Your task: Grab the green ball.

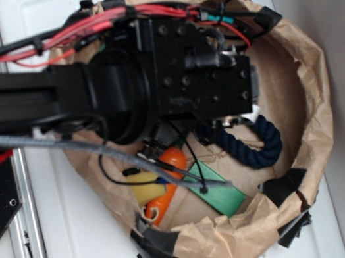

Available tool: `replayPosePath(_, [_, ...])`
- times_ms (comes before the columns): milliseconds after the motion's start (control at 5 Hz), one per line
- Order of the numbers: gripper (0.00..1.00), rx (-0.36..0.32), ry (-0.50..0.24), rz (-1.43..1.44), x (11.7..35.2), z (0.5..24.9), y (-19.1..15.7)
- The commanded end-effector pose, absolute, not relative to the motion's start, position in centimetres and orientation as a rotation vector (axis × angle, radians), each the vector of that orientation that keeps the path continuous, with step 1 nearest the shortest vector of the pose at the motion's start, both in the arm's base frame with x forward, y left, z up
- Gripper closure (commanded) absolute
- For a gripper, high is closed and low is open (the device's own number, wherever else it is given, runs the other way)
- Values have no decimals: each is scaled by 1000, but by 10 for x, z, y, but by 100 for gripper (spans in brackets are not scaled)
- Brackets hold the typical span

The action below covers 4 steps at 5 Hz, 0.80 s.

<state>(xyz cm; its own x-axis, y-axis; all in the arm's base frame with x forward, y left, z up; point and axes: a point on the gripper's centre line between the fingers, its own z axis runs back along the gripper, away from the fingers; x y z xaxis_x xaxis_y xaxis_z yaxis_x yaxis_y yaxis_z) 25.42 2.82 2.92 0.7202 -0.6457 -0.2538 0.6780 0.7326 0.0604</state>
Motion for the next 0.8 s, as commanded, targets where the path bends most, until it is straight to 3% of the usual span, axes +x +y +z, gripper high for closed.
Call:
replayPosePath(0, [0,284,314,-722,209,36,46])
replayPosePath(200, [100,280,327,-655,213,32,51])
replayPosePath(600, [100,283,345,-606,220,28,54])
